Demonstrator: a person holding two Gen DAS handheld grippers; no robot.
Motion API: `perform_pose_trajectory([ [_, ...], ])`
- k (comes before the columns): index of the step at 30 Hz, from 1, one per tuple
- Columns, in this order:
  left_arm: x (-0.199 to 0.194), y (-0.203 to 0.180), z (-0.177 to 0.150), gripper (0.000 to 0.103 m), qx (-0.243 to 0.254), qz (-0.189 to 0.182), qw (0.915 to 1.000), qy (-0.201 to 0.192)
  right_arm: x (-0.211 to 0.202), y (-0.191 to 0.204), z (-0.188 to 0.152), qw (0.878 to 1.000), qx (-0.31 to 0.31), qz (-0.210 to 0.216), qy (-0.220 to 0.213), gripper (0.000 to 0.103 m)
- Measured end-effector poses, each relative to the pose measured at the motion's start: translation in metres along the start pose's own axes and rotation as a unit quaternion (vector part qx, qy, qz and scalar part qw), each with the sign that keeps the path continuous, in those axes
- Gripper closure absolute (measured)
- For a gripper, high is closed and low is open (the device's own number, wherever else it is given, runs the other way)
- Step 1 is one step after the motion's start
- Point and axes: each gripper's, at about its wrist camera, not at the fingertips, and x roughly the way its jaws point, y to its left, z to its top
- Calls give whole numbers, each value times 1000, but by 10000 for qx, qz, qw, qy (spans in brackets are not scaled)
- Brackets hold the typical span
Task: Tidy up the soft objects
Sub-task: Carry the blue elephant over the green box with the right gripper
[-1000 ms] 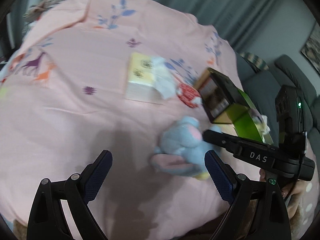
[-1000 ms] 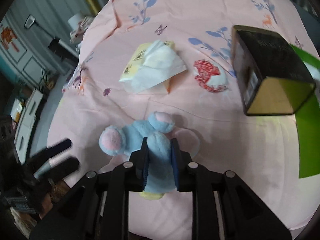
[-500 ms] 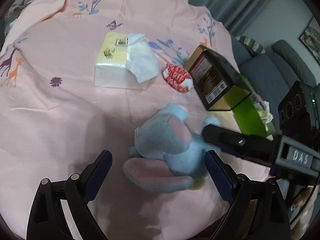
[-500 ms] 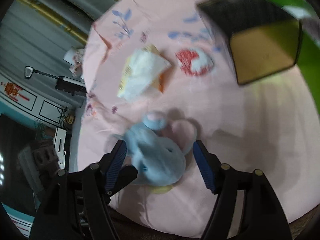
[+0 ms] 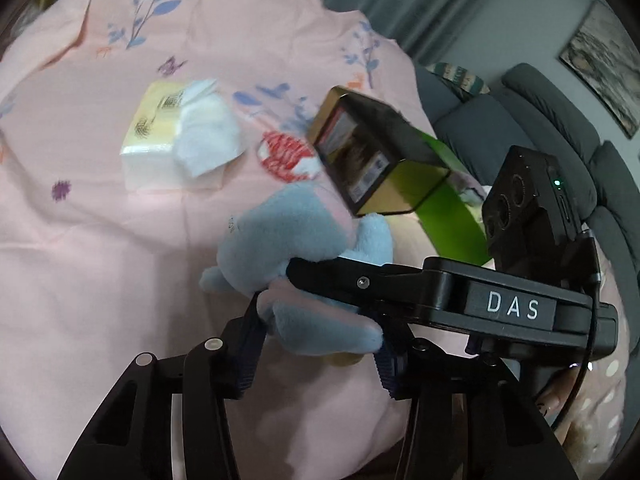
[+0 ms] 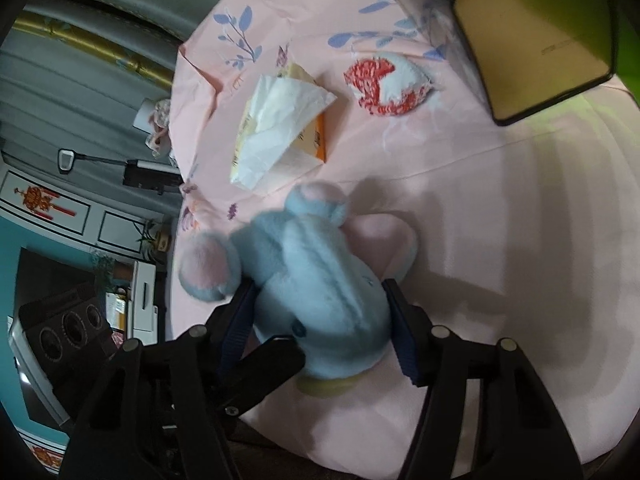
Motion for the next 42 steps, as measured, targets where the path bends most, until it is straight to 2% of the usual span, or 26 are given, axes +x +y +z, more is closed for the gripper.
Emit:
perform_pose_trajectory([
  [6,-8,-50,18,54,703,-212,9969,-293,-60,-1,6,9969,-83,32,-779,43],
  [9,-4,-86,32,54,1118,-473,9916,-441,-99,-8,10,9915,-63,-52,-1297,43],
  [14,15,-147,58,54,1833,-1092,9753,-566,-170,-32,22,9736,150,-356,-2250,43],
  [18,46,-199,86,54,2292,-1582,9588,-553,-212,-59,38,9569,417,-547,-2823,43],
  [20,63,-219,100,54,2395,-1716,9543,-497,-229,-76,51,9502,553,-599,-3009,43],
  [24,98,-242,121,54,2477,-1872,9493,-500,-243,-103,78,9428,720,-740,-3170,43],
  [27,128,-244,134,54,2365,-1872,9529,-306,-238,-125,100,9422,874,-863,-3116,43],
  [32,175,-244,141,54,2333,-1524,9604,3,-218,-168,127,9464,1215,-770,-2891,43],
  [35,194,-242,136,54,2392,-1242,9629,156,-203,-182,131,9489,1307,-920,-2721,43],
  [39,202,-239,131,54,2384,-1077,9651,135,-197,-183,135,9466,1295,-1373,-2614,43],
  [42,199,-234,127,54,2318,-995,9676,113,-193,-184,136,9465,1279,-1410,-2606,42],
])
